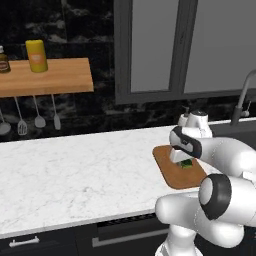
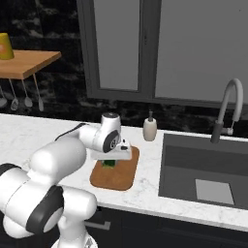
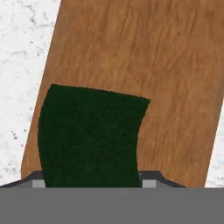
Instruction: Pick up the sponge from the counter and clean the cutting board by briefly scrubbing or pressing down on the cutting board. Once finished, release the sponge.
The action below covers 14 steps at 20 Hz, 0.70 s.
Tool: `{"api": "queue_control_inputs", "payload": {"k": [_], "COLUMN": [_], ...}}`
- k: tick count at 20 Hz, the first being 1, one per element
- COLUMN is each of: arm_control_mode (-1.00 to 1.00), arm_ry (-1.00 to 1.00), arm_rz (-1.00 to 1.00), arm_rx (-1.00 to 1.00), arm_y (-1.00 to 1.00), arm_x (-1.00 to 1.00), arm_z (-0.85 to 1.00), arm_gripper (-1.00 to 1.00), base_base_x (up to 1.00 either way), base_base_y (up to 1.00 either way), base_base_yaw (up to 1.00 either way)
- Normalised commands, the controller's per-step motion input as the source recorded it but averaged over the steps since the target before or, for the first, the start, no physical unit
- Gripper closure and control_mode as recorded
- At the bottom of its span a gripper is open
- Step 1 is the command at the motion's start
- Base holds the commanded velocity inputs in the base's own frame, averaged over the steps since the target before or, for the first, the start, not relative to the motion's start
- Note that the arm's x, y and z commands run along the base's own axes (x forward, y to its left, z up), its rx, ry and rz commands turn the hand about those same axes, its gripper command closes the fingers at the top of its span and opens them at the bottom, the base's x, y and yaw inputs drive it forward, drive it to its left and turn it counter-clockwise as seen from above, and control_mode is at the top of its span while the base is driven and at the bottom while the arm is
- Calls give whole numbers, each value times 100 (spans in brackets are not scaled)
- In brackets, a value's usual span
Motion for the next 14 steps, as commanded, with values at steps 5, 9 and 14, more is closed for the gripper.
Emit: {"api": "queue_control_inputs", "payload": {"k": [5, 9, 14], "arm_control_mode": [-100, -100, -100], "arm_ry": [0, 0, 0], "arm_rz": [0, 0, 0], "arm_rx": [-1, 0, -1], "arm_y": [6, 7, 0], "arm_x": [0, -24, -32], "arm_z": [-52, 0, 0], "arm_gripper": [100, 100, 100], "base_base_x": [0, 0, 0], "base_base_y": [0, 0, 0], "base_base_yaw": [0, 0, 0]}}
